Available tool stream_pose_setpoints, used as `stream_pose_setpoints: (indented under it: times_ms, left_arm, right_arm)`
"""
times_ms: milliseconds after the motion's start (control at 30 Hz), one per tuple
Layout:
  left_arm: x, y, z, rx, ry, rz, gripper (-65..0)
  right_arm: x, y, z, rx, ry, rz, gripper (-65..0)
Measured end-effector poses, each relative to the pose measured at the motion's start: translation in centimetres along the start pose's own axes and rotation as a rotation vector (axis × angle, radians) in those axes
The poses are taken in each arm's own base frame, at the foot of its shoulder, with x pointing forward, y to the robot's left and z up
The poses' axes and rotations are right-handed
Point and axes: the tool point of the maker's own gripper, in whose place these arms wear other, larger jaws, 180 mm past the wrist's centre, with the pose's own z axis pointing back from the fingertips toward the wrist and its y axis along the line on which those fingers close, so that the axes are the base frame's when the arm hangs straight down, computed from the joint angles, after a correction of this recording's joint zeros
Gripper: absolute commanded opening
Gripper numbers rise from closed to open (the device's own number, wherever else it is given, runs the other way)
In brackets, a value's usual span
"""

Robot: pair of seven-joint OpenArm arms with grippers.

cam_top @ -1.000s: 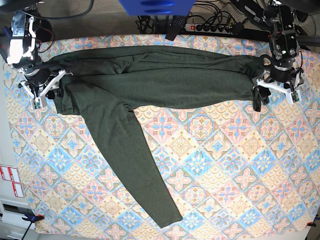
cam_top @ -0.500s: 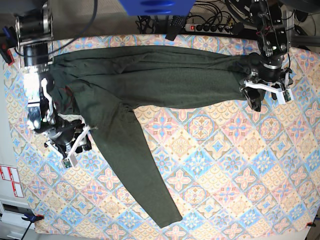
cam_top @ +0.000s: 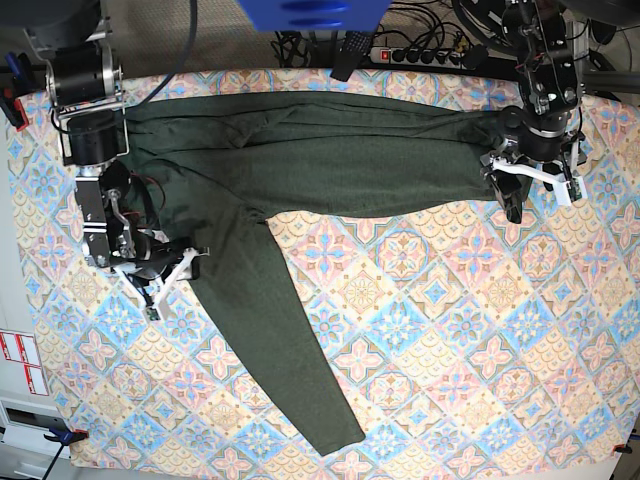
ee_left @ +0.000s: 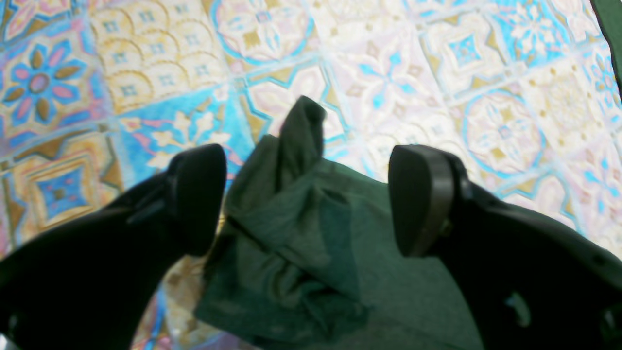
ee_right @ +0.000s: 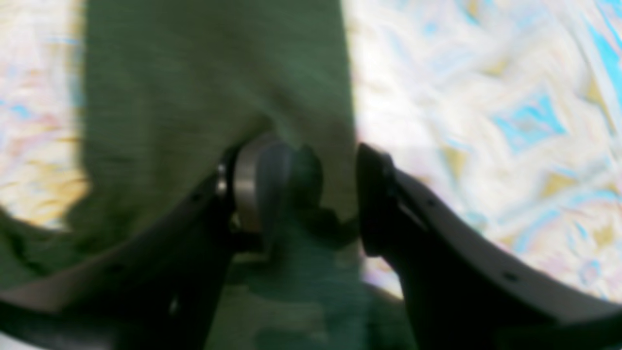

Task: Fold the T-shirt properly
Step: 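Fold the grasped sleeve across the shirt toward the left gripper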

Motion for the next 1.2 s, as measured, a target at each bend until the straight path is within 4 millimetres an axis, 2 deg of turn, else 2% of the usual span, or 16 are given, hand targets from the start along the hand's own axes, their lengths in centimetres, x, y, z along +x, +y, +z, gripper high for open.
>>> stream_pose_setpoints:
  times_ms: [67,167,300,367,433,600,733,833,967,1100,1200]
  left_arm:
    - [0.0,0.0,0.0,0.000,0.001,0.000,-12.4]
    - [0.0,0.0,0.0,0.000,0.001,0.000,-12.4]
    - [0.0,-0.1,0.0,-0.001,0.001,0.000,-12.4]
    - [-0.1,-0.1,0.0,-0.001,0.002,0.000,-12.4]
    - [-0.1,-0.1,0.0,-0.002,0.002,0.000,-12.4]
    - [-0.1,-0.1,0.0,-0.002,0.002,0.000,-12.4]
    - [-0.2,0.0,0.0,-0.001,0.005,0.000,-12.4]
    - [-0.2,0.0,0.0,-0.001,0.004,-0.001,-12.4]
    - [-0.2,0.0,0.0,0.002,0.005,0.000,-12.4]
    - [-0.3,0.0,0.1,0.002,0.007,0.001,-12.4]
    - [-0.3,0.1,0.1,0.002,0.011,-0.002,-12.4]
  right_arm:
    - [0.7,-0.8,-0.1,-0.016,-0.022,-0.013,-38.3]
    - [1.9,-0.9,-0.4,-0.010,-0.064,-0.029,-38.3]
    - [-0.3,-1.2,-1.0,-0.018,-0.017,-0.055,-38.3]
    - [-1.3,-0.7,-1.4,-0.014,0.007,-0.062,-38.3]
    - [-1.3,0.3,-1.7,0.005,0.005,-0.066,-38.3]
    - [-1.0,5.7,-3.2,0.100,0.014,0.050,-38.5]
    - [-1.5,6.5,-3.4,0.107,0.035,0.128,-39.2]
    - [-1.8,6.9,-3.5,0.106,0.042,0.155,-47.2]
    - [-1.9,7.7,-3.2,0.118,0.020,0.158,-65.0]
    - [-1.9,10.1,-1.9,0.180,-0.015,0.169,-64.8]
    - [-0.1,10.2,0.2,0.183,-0.126,0.123,-64.9]
